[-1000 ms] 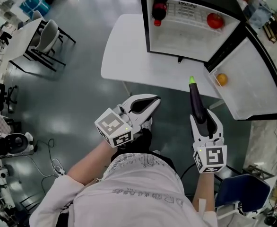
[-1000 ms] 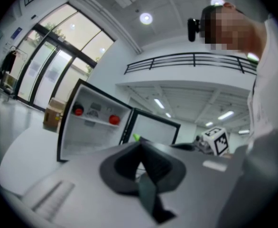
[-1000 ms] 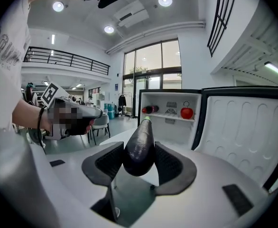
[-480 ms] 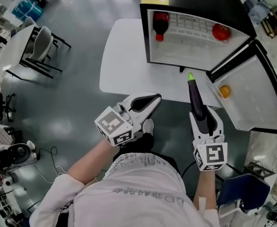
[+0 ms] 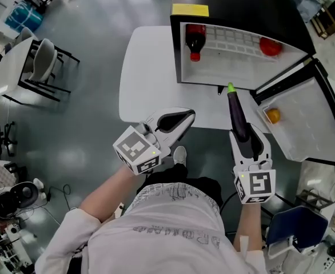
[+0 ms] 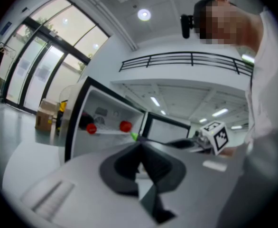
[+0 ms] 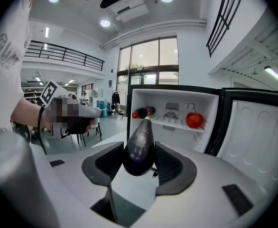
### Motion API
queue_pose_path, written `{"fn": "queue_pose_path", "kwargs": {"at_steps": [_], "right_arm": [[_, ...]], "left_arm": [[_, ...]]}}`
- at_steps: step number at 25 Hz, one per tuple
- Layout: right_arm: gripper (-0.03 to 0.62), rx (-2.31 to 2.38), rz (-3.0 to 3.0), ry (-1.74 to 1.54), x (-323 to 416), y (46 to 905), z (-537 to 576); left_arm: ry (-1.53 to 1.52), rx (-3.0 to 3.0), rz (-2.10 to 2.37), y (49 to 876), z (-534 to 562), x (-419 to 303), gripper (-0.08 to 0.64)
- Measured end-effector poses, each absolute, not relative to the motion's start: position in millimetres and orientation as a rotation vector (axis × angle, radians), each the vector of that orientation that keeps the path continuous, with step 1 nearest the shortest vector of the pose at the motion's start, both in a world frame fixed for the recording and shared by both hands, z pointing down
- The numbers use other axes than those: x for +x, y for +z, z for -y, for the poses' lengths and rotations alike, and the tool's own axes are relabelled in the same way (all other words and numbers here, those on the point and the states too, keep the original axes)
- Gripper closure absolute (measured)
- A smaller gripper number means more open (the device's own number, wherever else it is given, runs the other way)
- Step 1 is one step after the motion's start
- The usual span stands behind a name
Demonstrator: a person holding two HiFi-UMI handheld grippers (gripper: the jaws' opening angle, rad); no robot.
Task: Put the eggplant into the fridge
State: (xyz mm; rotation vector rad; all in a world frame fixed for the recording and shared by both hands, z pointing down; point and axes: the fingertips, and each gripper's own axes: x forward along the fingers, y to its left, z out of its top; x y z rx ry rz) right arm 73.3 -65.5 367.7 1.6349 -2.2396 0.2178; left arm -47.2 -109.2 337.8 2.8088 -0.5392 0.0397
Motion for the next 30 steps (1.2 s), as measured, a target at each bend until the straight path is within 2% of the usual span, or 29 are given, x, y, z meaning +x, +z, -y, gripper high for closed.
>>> {"fn": "queue_pose_path", "kwargs": {"at_steps": [30], "right_arm": [[0.396,1.631,2.306,0.167,108,370,165]], "left_arm": [[0.079,2.795,0.632,349,160,-15,0.552]]}}
